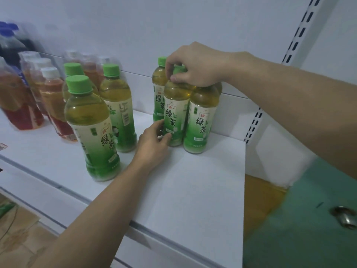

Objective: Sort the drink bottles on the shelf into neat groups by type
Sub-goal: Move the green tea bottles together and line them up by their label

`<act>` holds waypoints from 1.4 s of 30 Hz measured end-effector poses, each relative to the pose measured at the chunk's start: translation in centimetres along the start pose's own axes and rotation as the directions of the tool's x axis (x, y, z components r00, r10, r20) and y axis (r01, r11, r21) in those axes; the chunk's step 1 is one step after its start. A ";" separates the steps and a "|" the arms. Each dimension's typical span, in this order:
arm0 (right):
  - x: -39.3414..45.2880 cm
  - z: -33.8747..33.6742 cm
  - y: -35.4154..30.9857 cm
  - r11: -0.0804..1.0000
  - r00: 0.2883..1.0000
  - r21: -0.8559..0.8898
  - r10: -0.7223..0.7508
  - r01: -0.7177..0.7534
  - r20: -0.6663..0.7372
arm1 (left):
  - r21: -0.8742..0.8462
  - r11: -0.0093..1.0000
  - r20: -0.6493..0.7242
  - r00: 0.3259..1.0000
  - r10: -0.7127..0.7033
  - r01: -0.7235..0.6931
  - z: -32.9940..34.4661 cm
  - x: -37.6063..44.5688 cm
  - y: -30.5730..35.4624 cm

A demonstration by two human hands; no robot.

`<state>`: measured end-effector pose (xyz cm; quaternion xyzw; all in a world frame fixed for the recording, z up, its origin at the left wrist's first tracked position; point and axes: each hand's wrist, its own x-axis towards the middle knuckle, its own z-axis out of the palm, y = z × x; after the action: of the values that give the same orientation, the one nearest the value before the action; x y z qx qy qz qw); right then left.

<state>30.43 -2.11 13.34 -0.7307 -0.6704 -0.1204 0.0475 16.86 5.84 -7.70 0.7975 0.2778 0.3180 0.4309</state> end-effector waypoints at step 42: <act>6.5 8.7 -14.3 0.838 0.786 0.545 0.338 -0.002 -0.517 | 0.008 0.973 -0.129 0.964 0.232 -0.233 -17.7 -6.0 -7.6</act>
<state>17.67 7.58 5.17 -0.6745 -0.5564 -0.1536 0.4603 -1.56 14.18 -8.34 0.8008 0.2087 0.4182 0.3745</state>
